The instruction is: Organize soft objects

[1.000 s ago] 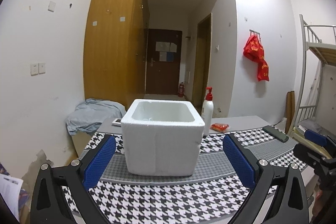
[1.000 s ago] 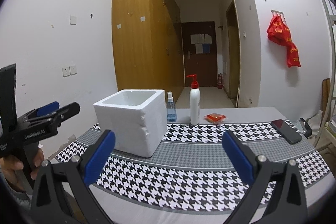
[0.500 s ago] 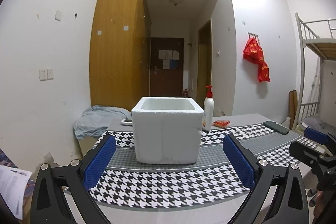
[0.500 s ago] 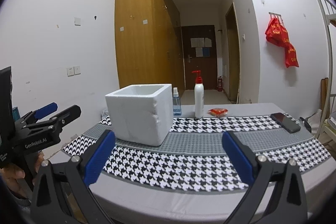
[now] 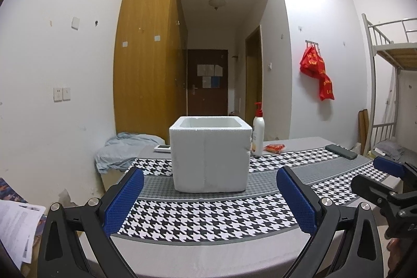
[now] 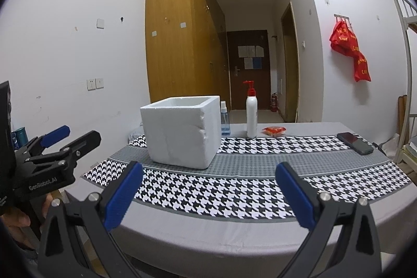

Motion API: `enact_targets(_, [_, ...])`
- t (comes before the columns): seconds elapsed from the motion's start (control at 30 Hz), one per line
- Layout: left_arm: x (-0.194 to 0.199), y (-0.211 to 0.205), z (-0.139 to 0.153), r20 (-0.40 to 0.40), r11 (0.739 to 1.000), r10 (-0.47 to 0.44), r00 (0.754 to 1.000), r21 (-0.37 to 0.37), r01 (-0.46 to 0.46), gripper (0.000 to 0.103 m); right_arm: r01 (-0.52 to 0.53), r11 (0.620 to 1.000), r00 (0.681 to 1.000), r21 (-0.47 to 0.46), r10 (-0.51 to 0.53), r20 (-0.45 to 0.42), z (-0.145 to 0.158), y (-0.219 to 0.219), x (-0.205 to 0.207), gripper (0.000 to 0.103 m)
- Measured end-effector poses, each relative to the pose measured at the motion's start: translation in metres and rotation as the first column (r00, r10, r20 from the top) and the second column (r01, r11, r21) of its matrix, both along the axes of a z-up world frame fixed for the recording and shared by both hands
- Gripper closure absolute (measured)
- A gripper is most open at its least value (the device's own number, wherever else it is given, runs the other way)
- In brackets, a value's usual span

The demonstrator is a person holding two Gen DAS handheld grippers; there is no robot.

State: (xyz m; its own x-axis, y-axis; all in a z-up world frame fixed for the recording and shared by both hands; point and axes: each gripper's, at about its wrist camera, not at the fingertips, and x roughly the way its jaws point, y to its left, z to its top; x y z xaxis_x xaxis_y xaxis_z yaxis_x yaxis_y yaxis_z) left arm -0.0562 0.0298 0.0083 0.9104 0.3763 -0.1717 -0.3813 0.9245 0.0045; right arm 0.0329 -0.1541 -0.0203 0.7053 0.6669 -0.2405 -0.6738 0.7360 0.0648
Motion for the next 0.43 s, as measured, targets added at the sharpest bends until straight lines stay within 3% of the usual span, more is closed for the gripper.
enact_targets(0.43, [0.0002,0.0002,-0.003,-0.01,1.0,0.001,1.0,-0.004,-0.001,0.001,0.0,1.0,1.0,-0.011,0.0,-0.008,-0.0022,0.0,-0.0006,0.0])
